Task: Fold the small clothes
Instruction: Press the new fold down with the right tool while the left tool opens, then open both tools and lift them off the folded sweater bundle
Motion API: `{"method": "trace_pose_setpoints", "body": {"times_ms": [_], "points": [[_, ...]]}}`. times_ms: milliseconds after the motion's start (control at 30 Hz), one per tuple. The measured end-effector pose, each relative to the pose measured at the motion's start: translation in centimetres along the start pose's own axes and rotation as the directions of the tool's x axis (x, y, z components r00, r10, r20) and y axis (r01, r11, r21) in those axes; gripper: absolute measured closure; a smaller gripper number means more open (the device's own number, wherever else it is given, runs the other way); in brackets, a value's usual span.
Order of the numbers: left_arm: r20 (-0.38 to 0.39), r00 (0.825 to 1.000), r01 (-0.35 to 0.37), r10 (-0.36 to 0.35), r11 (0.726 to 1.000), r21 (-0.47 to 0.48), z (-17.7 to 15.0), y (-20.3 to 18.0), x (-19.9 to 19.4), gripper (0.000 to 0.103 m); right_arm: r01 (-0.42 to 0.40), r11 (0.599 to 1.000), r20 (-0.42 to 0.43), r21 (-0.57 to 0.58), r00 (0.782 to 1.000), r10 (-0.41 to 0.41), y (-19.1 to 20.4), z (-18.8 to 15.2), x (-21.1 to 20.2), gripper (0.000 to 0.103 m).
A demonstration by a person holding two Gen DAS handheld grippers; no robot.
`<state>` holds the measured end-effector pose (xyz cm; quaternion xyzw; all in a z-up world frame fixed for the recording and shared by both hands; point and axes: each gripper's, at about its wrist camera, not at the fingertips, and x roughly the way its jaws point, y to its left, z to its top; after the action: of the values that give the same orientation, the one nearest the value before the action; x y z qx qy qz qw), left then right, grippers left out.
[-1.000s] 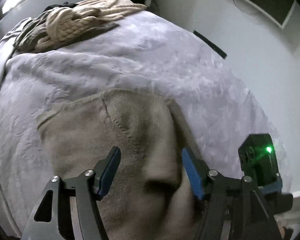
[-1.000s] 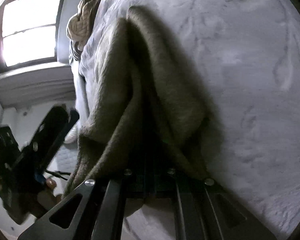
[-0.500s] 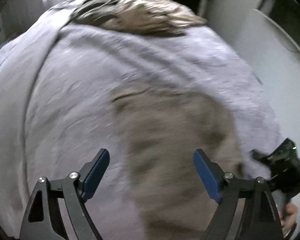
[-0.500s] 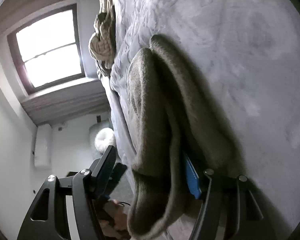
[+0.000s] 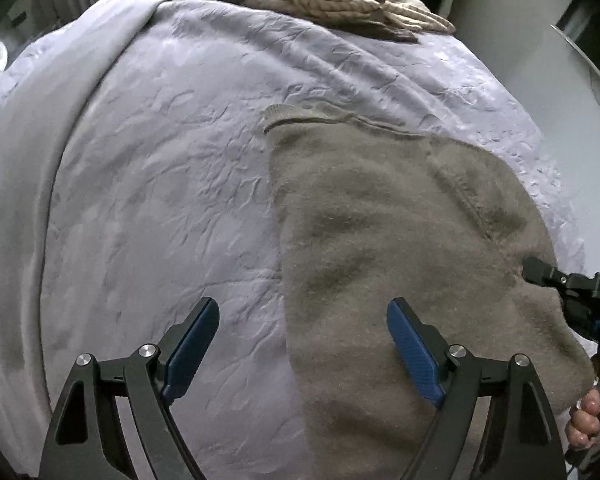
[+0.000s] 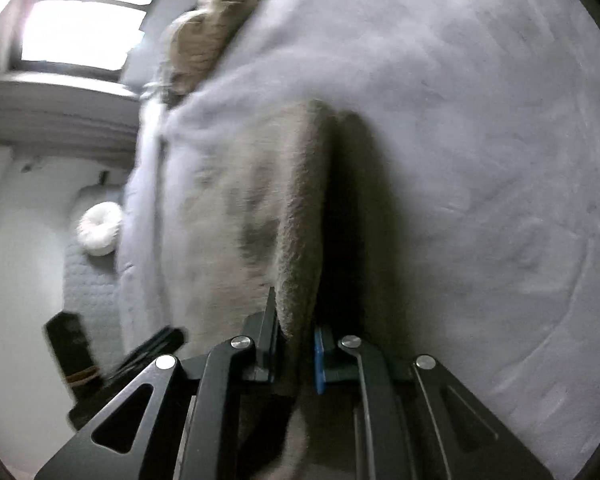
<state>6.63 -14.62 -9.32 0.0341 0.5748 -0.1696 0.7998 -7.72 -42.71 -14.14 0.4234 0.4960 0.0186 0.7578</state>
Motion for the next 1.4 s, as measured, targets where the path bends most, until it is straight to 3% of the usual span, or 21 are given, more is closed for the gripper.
{"method": "trace_pose_setpoints", "body": {"times_ms": [100, 167, 200, 267, 333, 433, 467, 500, 533, 567, 667, 767, 933, 1033, 1167, 1200, 1233, 1267, 1300, 1367, 1400], "points": [[-0.037, 0.999, -0.021, 0.022, 1.000, 0.018, -0.4, -0.2, 1.5, 0.016, -0.031, 0.996, 0.005, 0.087, 1.000, 0.031, -1.9, -0.6, -0.2, 0.087], [-0.059, 0.998, -0.030, 0.031, 0.999, 0.014, -1.0, 0.2, 2.1, 0.016, -0.016, 0.996, 0.016, 0.093, 1.000, 0.015, -1.5, -0.3, -0.7, 0.080], [-0.071, 0.997, -0.028, 0.028, 1.000, -0.002, -1.3, 0.6, 2.3, 0.016, -0.008, 0.997, 0.019, 0.080, 1.000, 0.007, -1.1, -0.6, -1.5, 0.079], [-0.073, 0.997, -0.014, 0.012, 1.000, -0.026, -1.4, 1.2, 1.9, 0.016, -0.024, 0.999, 0.036, 0.048, 0.999, 0.022, -0.2, -1.3, -3.2, 0.066], [-0.077, 0.997, -0.027, 0.024, 0.999, -0.030, -1.7, 1.8, 1.4, 0.016, -0.073, 0.997, 0.058, -0.001, 0.996, 0.073, 1.0, -2.3, -5.3, 0.044], [-0.076, 0.997, -0.036, 0.034, 0.999, -0.017, -1.9, 2.6, 0.6, 0.016, -0.110, 0.990, 0.016, -0.094, 0.994, 0.112, 3.1, -3.6, -6.2, 0.043], [-0.079, 0.996, -0.032, 0.031, 0.999, -0.015, -2.0, 2.8, 0.4, 0.016, -0.091, 0.989, -0.014, -0.117, 0.996, 0.090, 3.5, -4.0, -5.9, 0.044], [-0.083, 0.996, -0.025, 0.023, 1.000, -0.015, -2.1, 2.9, 0.3, 0.016, -0.029, 0.988, -0.060, -0.152, 0.998, 0.021, 4.0, -4.2, -4.8, 0.059], [-0.087, 0.996, -0.020, 0.018, 1.000, -0.016, -1.8, 2.9, 0.4, 0.016, 0.018, 0.985, -0.084, -0.169, 0.996, -0.033, 3.9, -4.5, -4.1, 0.097], [-0.092, 0.996, -0.012, 0.010, 1.000, -0.017, -1.9, 3.0, 0.5, 0.016, 0.050, 0.984, -0.108, -0.171, 0.992, -0.069, 3.8, -4.7, -3.5, 0.096], [-0.101, 0.995, 0.003, -0.003, 1.000, 0.001, -2.1, 2.3, 0.6, 0.016, 0.042, 0.985, -0.095, -0.166, 0.994, -0.059, 3.9, -5.8, -4.3, 0.096], [-0.106, 0.994, 0.045, -0.040, 0.998, 0.045, -2.6, 1.5, 0.2, 0.016, 0.117, 0.983, -0.084, -0.142, 0.988, -0.130, 2.5, -6.6, -4.8, 0.096], [-0.173, 0.984, 0.066, -0.048, 0.993, 0.099, -4.4, 1.1, 2.6, 0.016, 0.249, 0.967, -0.143, -0.048, 0.957, -0.253, -2.4, -7.6, -3.0, 0.103], [-0.207, 0.977, 0.061, -0.043, 0.995, 0.083, -5.7, 1.6, 4.0, 0.015, 0.214, 0.976, -0.116, 0.030, 0.971, -0.209, -2.7, -8.2, -4.7, 0.102], [-0.193, 0.981, 0.038, -0.016, 0.993, 0.111, -6.3, 1.6, 3.3, 0.010, 0.126, 0.992, 0.007, 0.025, 0.992, -0.126, -0.4, -7.5, -8.2, 0.097], [-0.193, 0.981, 0.034, -0.010, 0.992, 0.123, -6.4, 1.5, 3.1, 0.010, 0.105, 0.994, 0.023, 0.000, 0.994, -0.105, 0.7, -6.9, -8.1, 0.083], [-0.194, 0.981, 0.033, -0.007, 0.991, 0.130, -6.6, 1.4, 2.9, 0.010, 0.089, 0.996, 0.025, -0.029, 0.996, -0.088, 1.4, -6.6, -8.3, 0.048], [-0.196, 0.981, 0.033, -0.006, 0.991, 0.133, -6.6, 1.3, 2.8, 0.010, 0.073, 0.995, 0.018, -0.064, 0.997, -0.072, 2.5, -6.1, -8.1, 0.031], [-0.198, 0.980, 0.032, -0.005, 0.991, 0.132, -6.5, 1.2, 2.8, 0.010, 0.062, 0.993, 0.014, -0.101, 0.998, -0.061, 3.4, -5.8, -7.7, 0.026], [-0.197, 0.980, 0.032, -0.007, 0.992, 0.126, -6.2, 1.0, 2.6, 0.010, 0.052, 0.983, -0.022, -0.174, 0.998, -0.057, 5.0, -5.6, -6.5, 0.044], [-0.194, 0.981, 0.031, -0.007, 0.992, 0.123, -6.1, 1.0, 2.4, 0.010, 0.070, 0.978, -0.053, -0.196, 0.995, -0.082, 5.4, -5.5, -5.6, 0.069]]}}
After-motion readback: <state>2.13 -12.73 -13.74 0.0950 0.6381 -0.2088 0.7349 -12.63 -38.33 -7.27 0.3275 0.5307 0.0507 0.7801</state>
